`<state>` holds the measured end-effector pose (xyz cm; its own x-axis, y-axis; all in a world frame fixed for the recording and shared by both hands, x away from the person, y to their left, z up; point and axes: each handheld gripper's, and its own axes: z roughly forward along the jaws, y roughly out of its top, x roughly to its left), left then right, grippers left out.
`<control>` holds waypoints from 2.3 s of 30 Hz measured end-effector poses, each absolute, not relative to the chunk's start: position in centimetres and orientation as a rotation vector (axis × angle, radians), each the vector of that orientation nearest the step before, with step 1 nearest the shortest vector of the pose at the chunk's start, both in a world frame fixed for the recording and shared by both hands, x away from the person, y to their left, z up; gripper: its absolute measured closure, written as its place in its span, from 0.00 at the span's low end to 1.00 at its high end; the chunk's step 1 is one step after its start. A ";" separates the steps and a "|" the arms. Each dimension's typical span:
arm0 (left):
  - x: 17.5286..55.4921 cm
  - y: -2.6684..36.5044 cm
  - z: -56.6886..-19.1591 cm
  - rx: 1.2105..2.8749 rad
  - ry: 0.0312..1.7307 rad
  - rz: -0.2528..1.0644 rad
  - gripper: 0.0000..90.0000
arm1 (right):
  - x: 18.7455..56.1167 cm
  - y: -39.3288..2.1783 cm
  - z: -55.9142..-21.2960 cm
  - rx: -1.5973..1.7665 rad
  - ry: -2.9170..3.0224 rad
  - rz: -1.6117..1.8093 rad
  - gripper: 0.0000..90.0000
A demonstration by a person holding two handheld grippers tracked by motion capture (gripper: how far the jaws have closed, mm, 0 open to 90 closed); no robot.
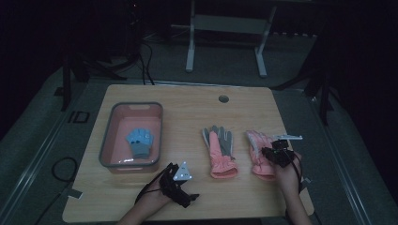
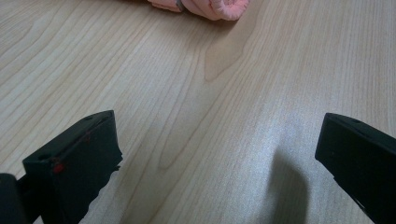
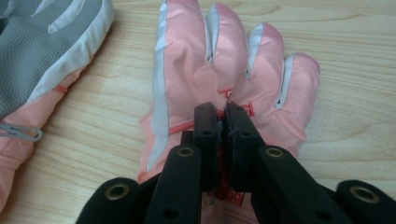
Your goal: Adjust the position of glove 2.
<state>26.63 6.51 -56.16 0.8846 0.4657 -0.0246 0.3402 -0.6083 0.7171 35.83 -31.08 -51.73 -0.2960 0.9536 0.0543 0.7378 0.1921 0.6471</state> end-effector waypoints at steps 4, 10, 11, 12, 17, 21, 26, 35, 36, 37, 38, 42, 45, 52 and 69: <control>26.6 6.5 -56.2 2.283 0.575 0.209 0.00 | 35.7 -31.3 -51.5 1.586 2.120 0.845 0.88; 26.6 6.5 -56.2 2.284 0.576 0.210 0.00 | 35.3 -31.8 -49.9 1.398 2.267 0.873 0.71; 26.6 6.5 -56.2 2.284 0.575 0.210 0.00 | 35.2 -32.0 -49.7 1.365 2.288 0.886 0.71; 26.6 6.5 -56.2 2.284 0.575 0.209 0.00 | 35.2 -32.1 -49.5 1.348 2.303 0.888 0.70; 26.6 6.5 -56.2 2.287 0.578 0.211 0.00 | 35.9 -33.1 -50.0 1.377 2.329 0.876 0.64; 26.6 6.4 -56.3 2.287 0.579 0.210 0.00 | 36.3 -33.5 -51.5 1.426 2.333 0.839 0.62; 26.6 6.4 -56.3 2.292 0.575 0.212 0.00 | 36.5 -33.9 -52.6 1.471 2.342 0.894 0.79; 26.6 6.4 -56.3 2.292 0.581 0.210 0.00 | 35.3 -33.4 -51.9 1.502 2.234 0.951 0.99; 26.6 6.4 -56.3 2.292 0.580 0.210 0.00 | 35.1 -33.2 -51.5 1.503 2.217 0.954 0.99; 26.7 6.4 -56.3 2.294 0.579 0.212 0.00 | 34.9 -33.1 -51.0 1.497 2.208 0.958 0.99; 26.7 6.4 -56.3 2.295 0.578 0.211 0.00 | 34.8 -32.9 -50.4 1.489 2.190 0.961 0.99; 26.6 6.4 -56.3 2.293 0.572 0.212 0.00 | 34.4 -32.0 -47.6 1.469 2.127 0.972 0.99; 26.6 6.4 -56.2 2.293 0.571 0.210 0.00 | 34.1 -31.1 -45.6 1.444 2.095 0.979 0.99; 26.7 6.4 -56.3 2.286 0.576 0.210 0.00 | 33.7 -28.4 -42.0 1.388 2.075 1.018 0.99; 26.8 6.3 -56.3 2.290 0.577 0.226 0.00 | 33.1 -19.4 -41.7 1.310 2.157 1.114 0.99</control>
